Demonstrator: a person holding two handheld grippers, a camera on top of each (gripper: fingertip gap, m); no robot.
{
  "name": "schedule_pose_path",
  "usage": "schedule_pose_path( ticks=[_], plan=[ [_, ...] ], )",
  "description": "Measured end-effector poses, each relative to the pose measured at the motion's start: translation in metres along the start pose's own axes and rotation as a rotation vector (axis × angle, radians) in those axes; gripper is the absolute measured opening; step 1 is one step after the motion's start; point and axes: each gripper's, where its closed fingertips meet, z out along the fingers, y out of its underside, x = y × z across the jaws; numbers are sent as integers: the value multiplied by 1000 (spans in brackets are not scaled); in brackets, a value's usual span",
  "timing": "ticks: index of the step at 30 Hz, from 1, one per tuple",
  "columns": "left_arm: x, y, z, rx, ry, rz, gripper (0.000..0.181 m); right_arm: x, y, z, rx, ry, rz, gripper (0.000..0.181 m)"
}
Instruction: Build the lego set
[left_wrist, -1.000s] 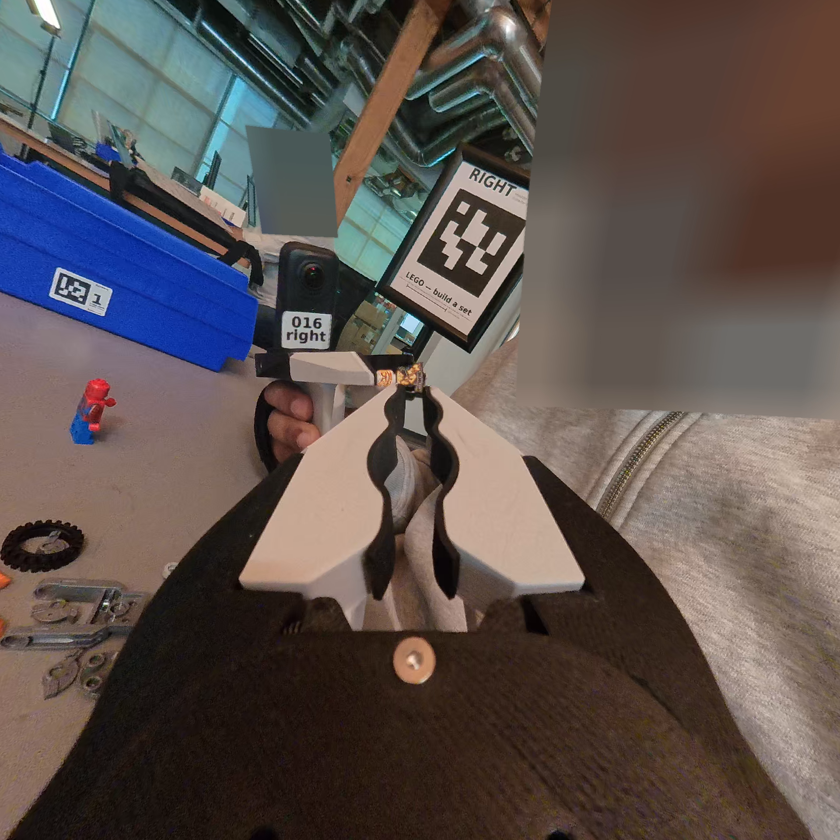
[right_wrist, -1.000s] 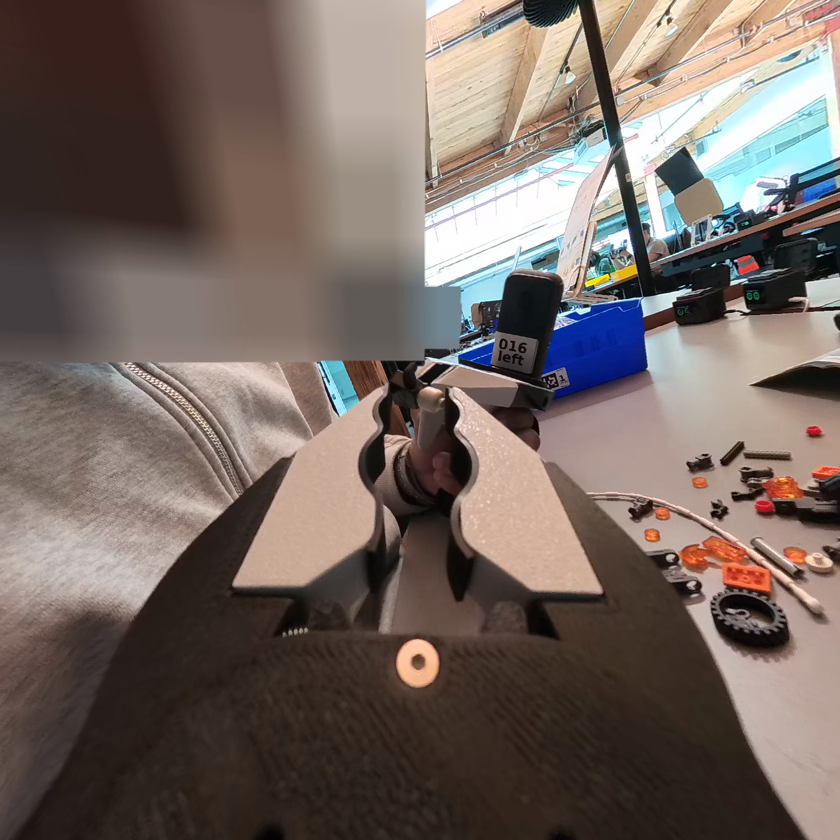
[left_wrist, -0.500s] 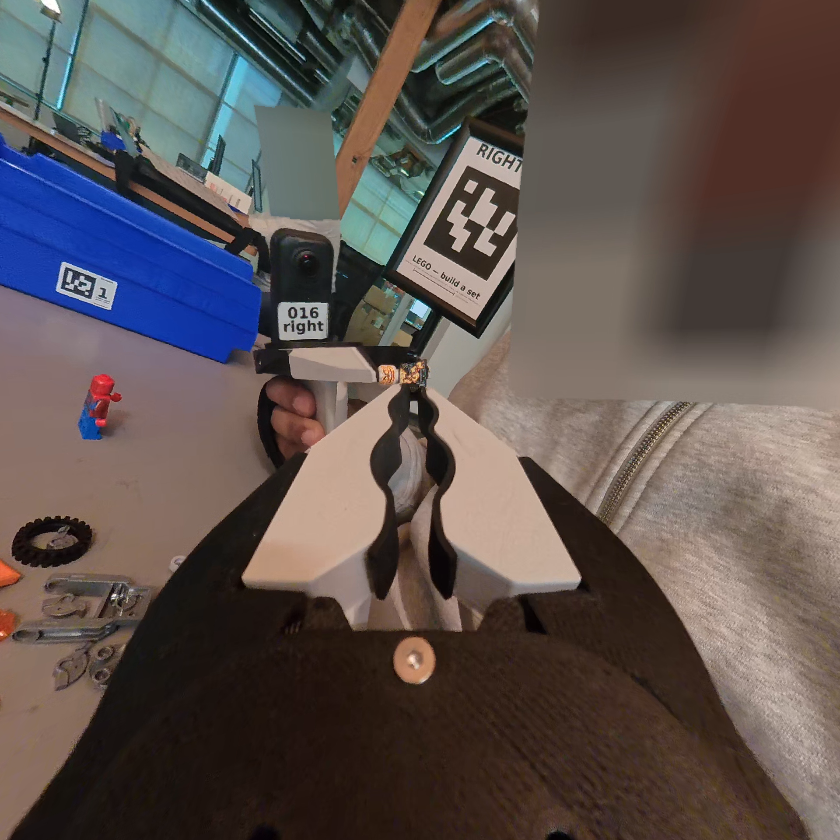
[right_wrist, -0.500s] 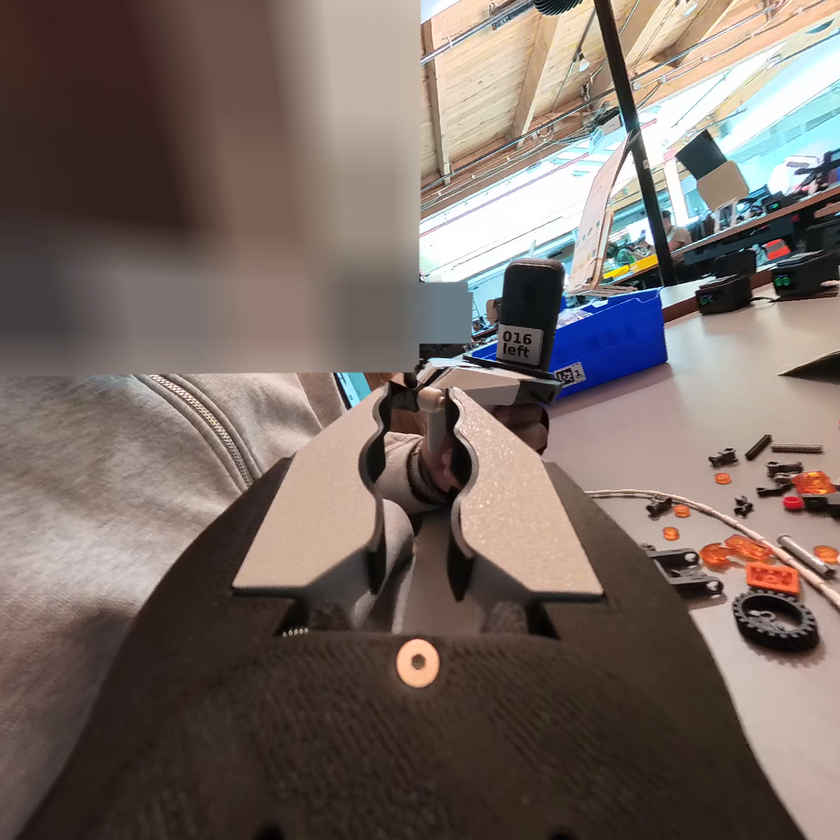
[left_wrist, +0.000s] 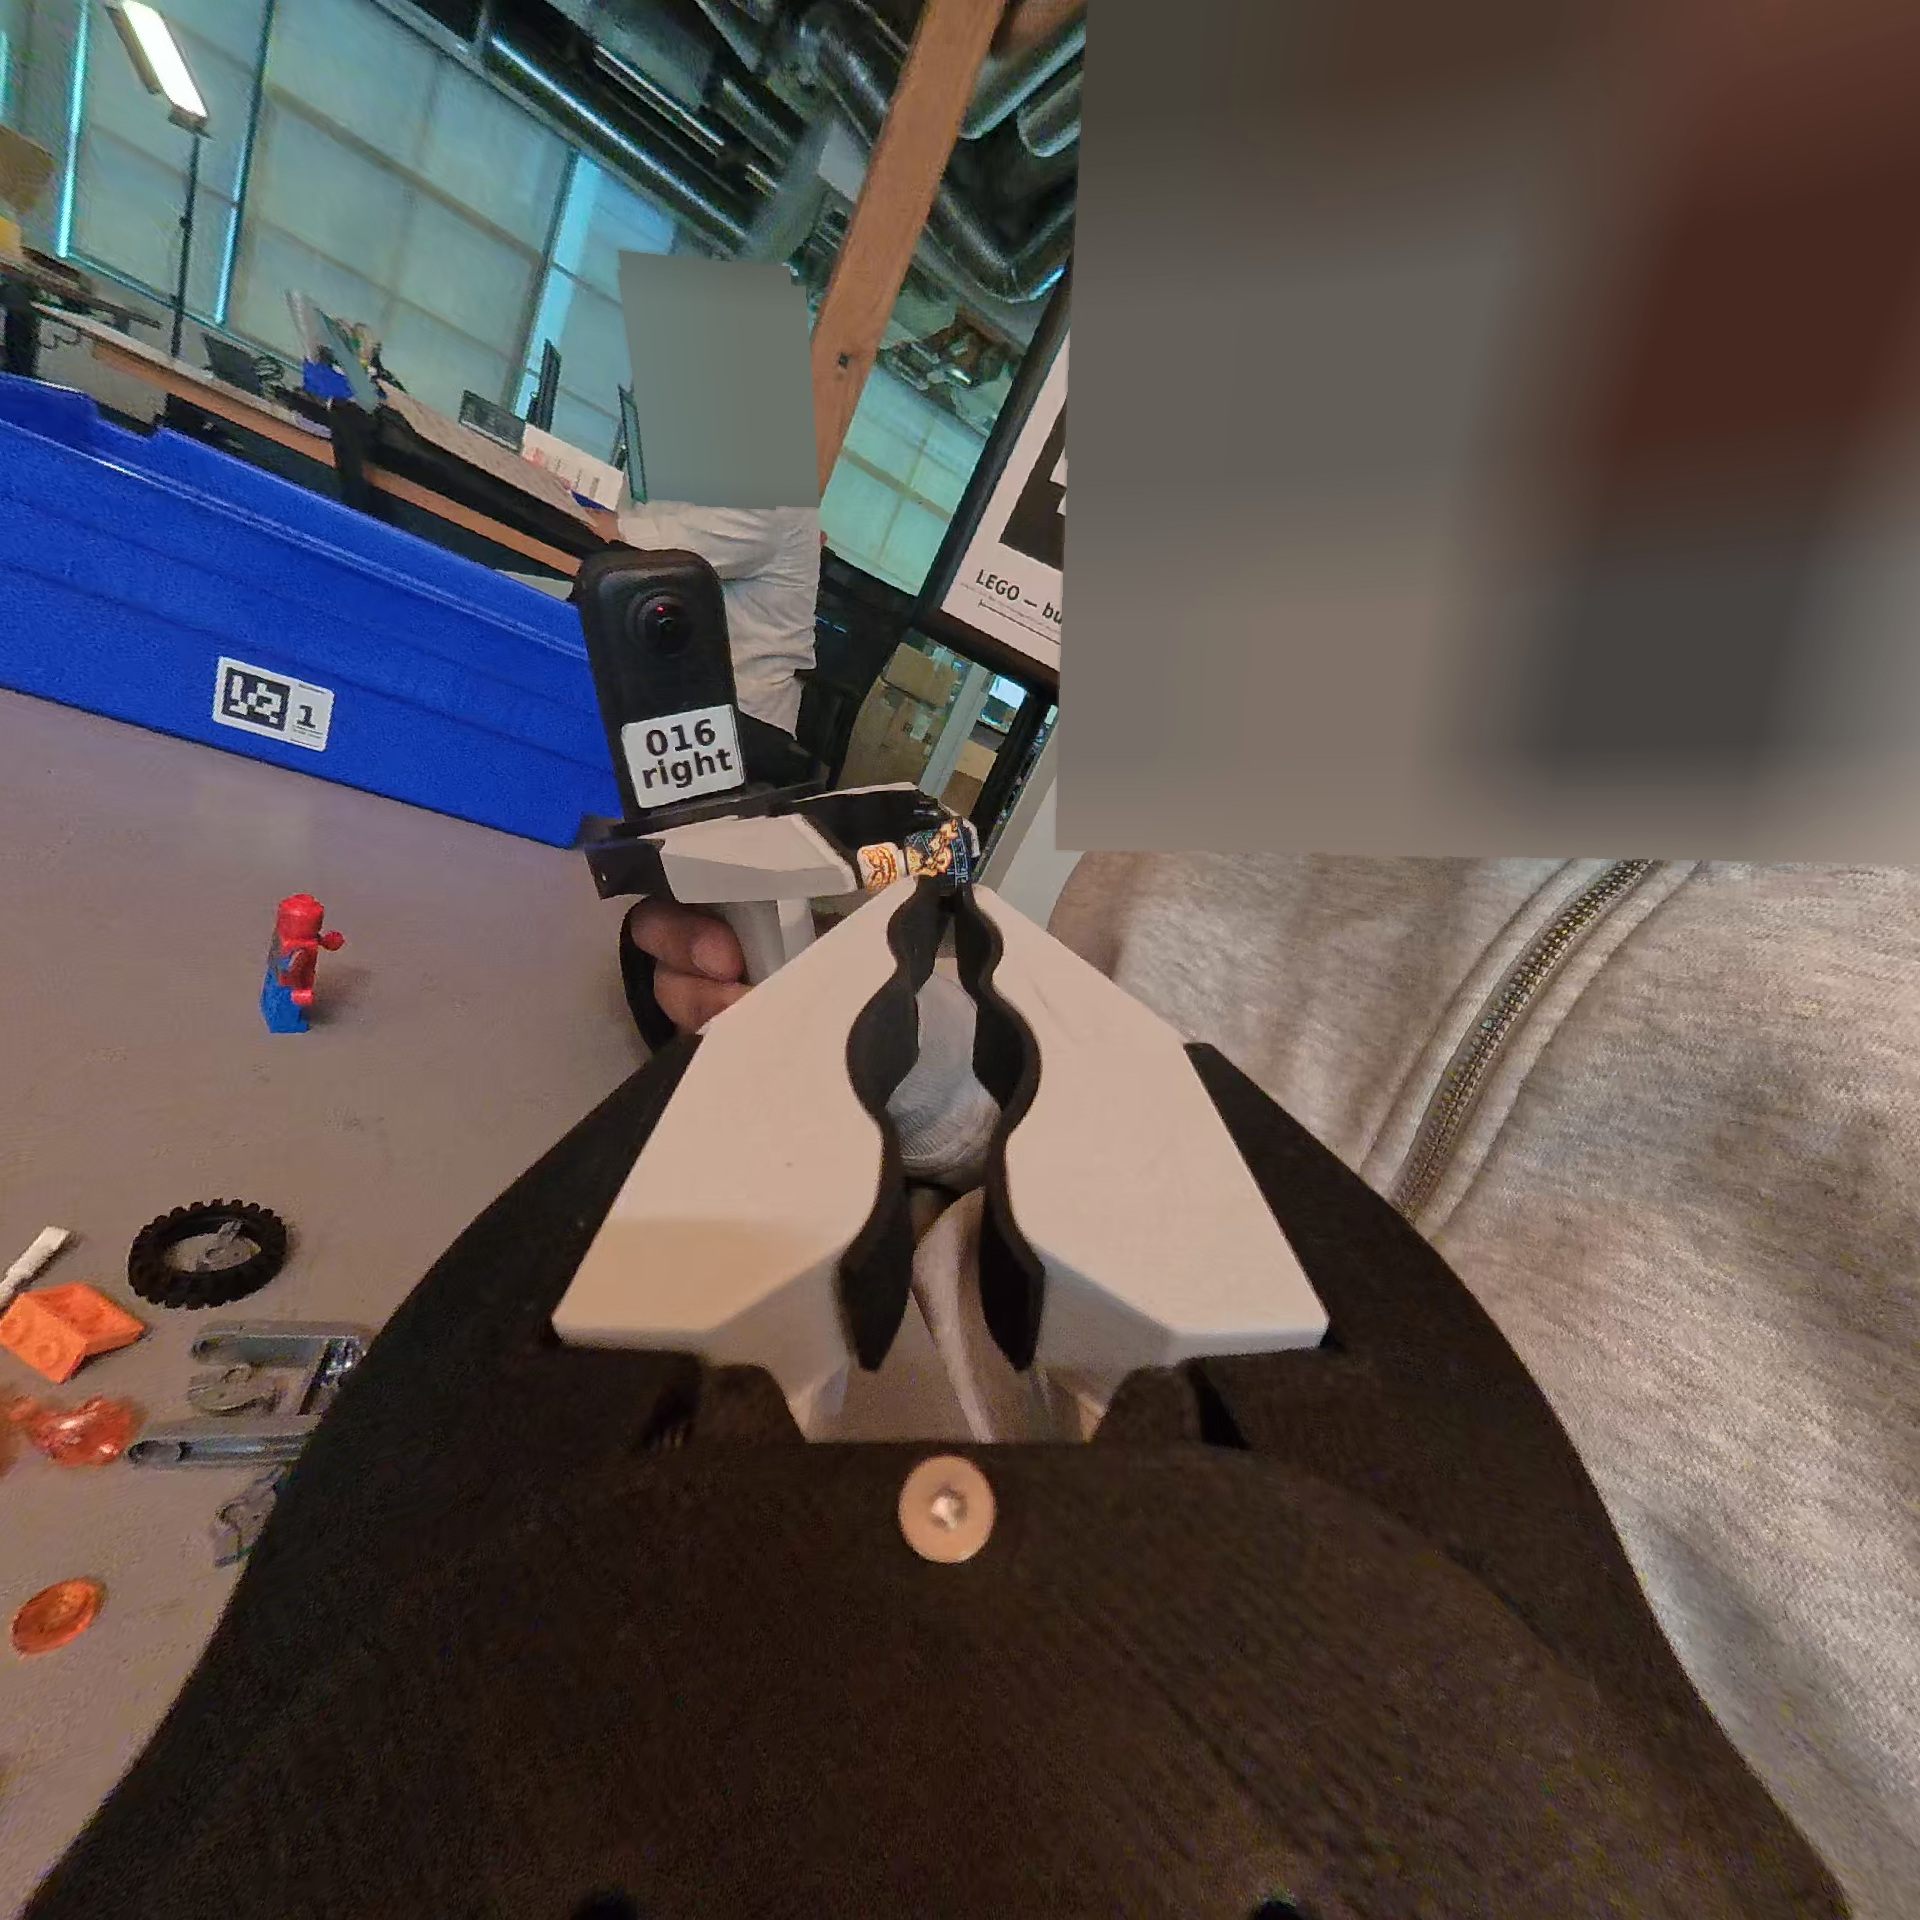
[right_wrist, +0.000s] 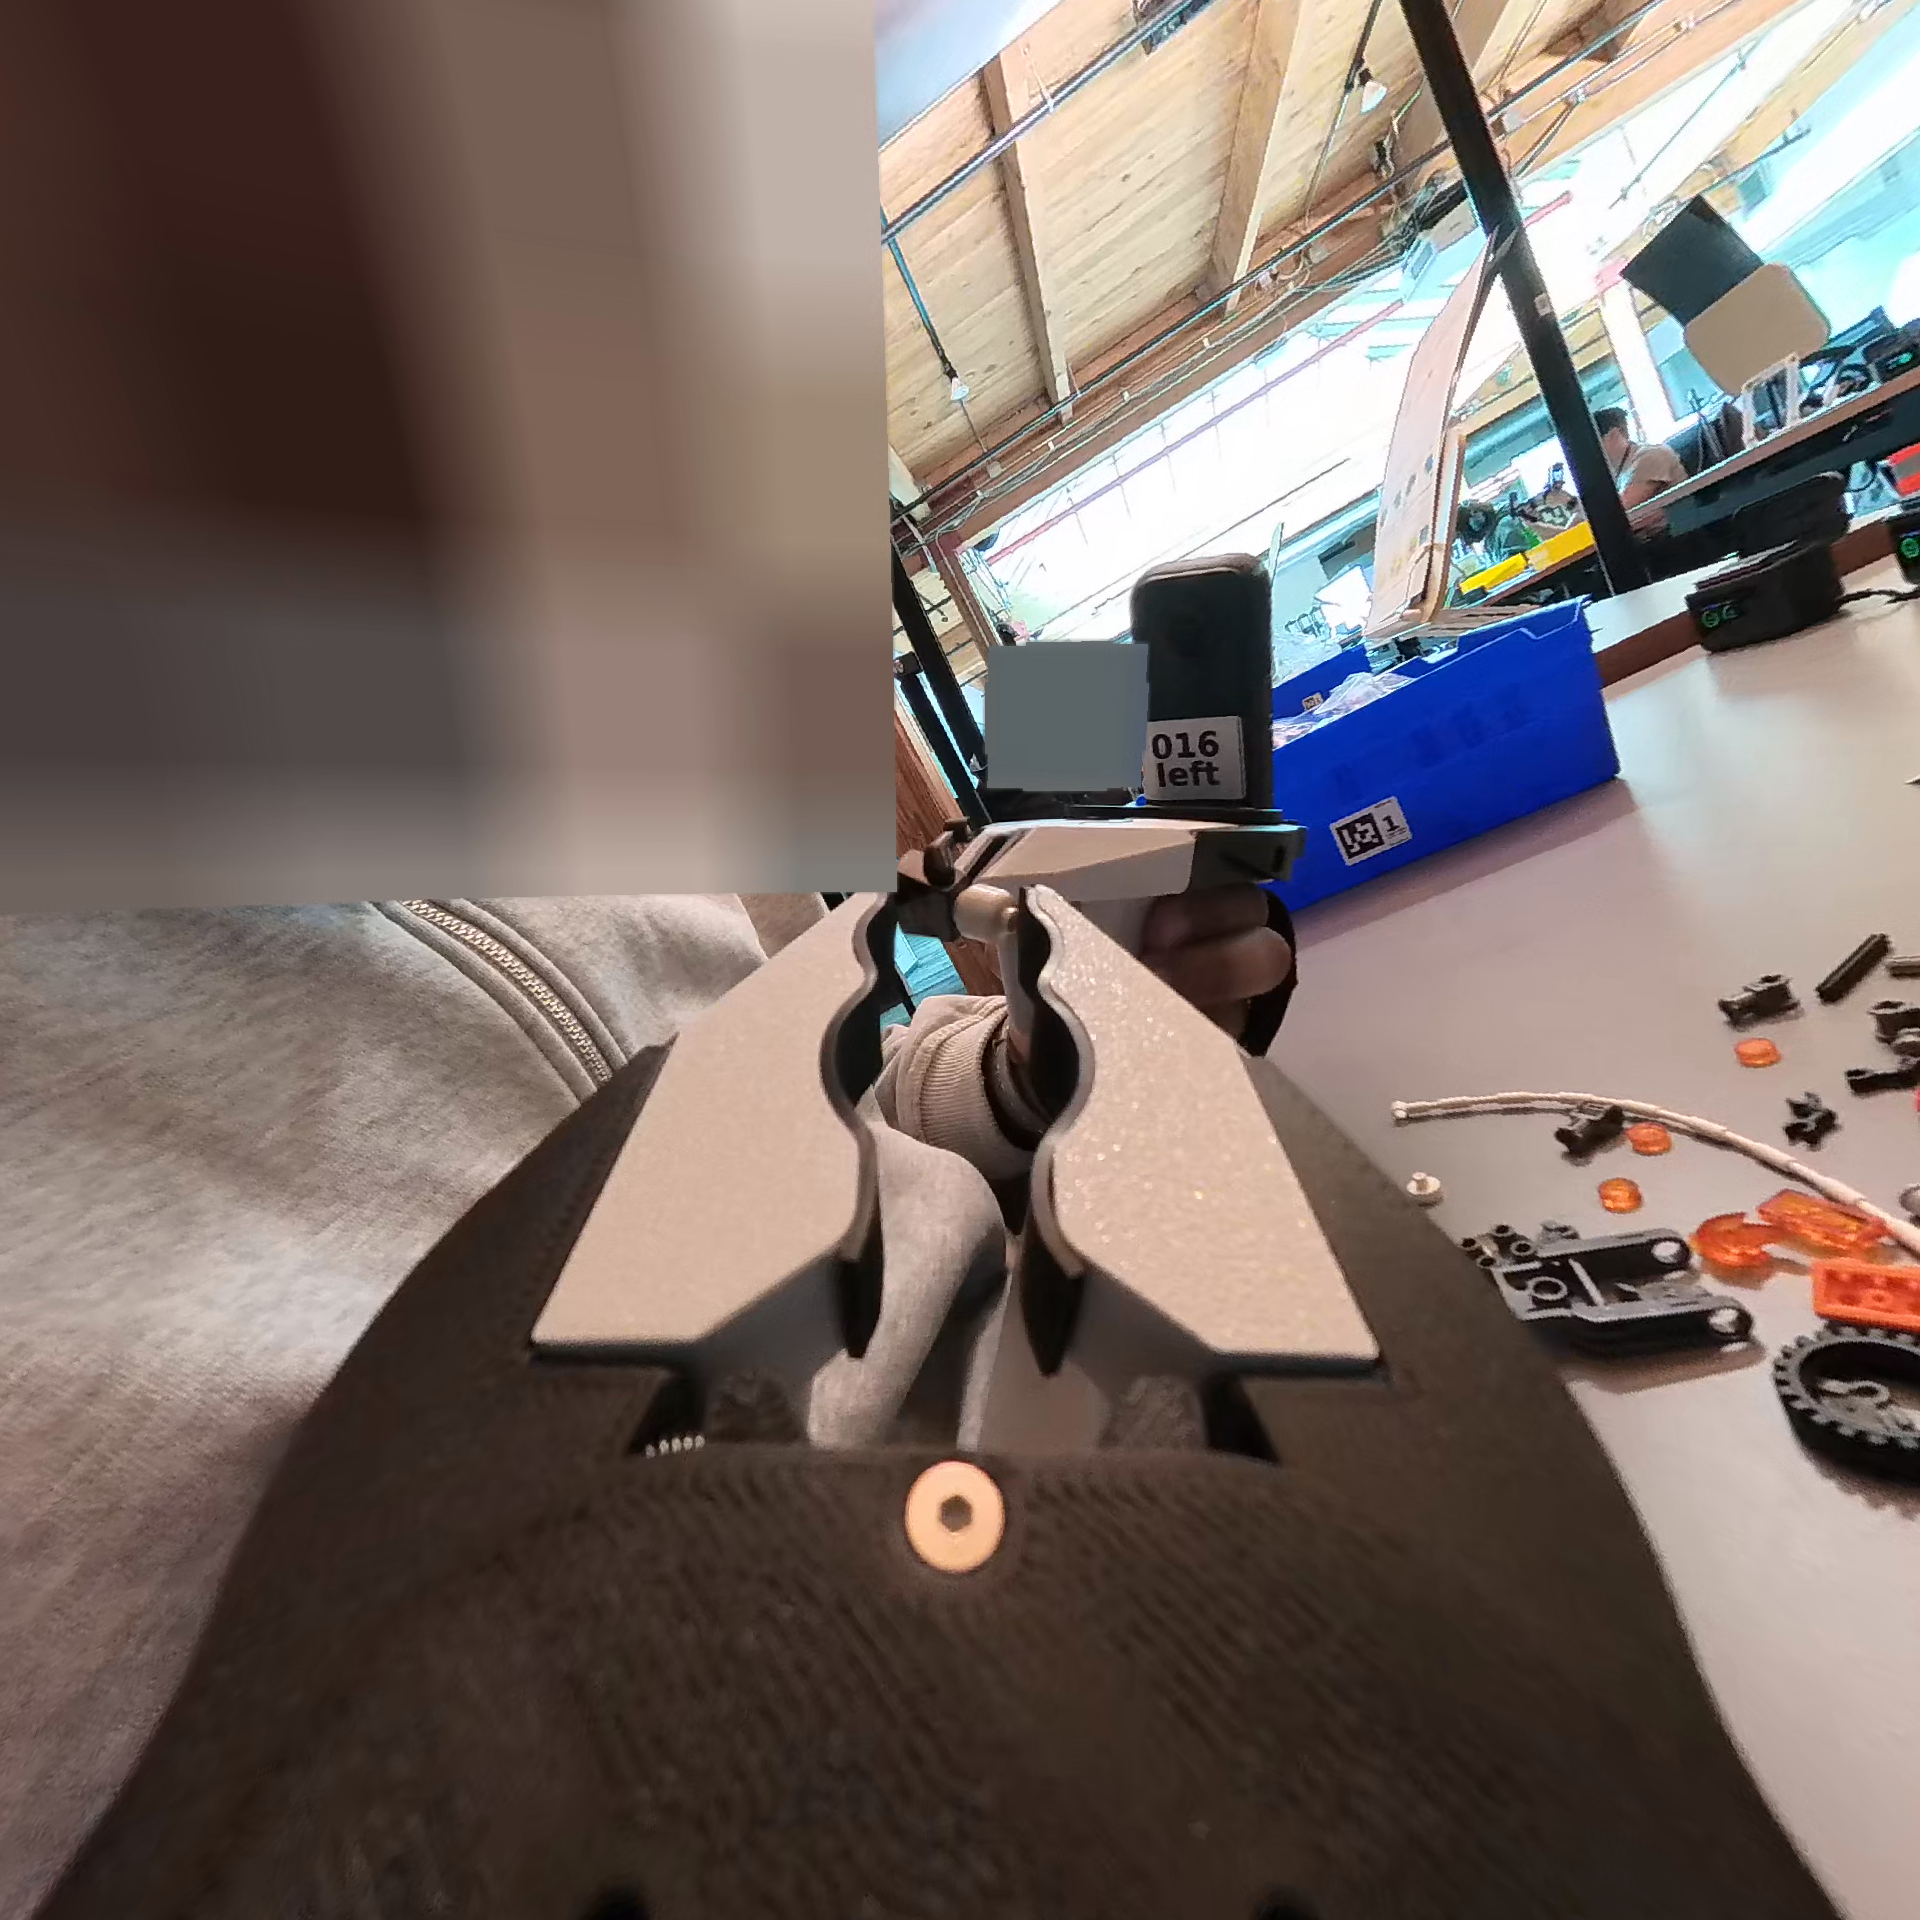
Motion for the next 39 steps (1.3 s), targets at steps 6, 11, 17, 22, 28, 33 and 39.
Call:
schedule_pose_path(
  ticks=[6, 11, 17, 22, 28, 33, 39],
  plan=[
    [-1, -7, -3, 50, 17, -35, 5, 1, 1, 0, -6, 13, -7, 21],
    [-2, -11, -5, 79, 23, -48, 11, 3, 3, 2, -22, 27, -5, 21],
    [-2, -9, -4, 71, 20, -61, 2, 2, 6, 4, -46, 27, -12, 9],
    [-6, -10, -5, 77, 6, -77, 1, 5, 5, 3, -39, 44, -7, 9],
    [-6, -12, -7, 87, 4, -71, 0, 12, 0, 1, -7, 80, -4, 9],
    [-7, -14, -8, 100, 2, -72, 0, 15, -2, -1, 10, 93, 13, 8],
    [-12, -18, -13, 134, -16, -91, 0, 19, -5, -3, 32, 112, 17, 10]
  ],
)
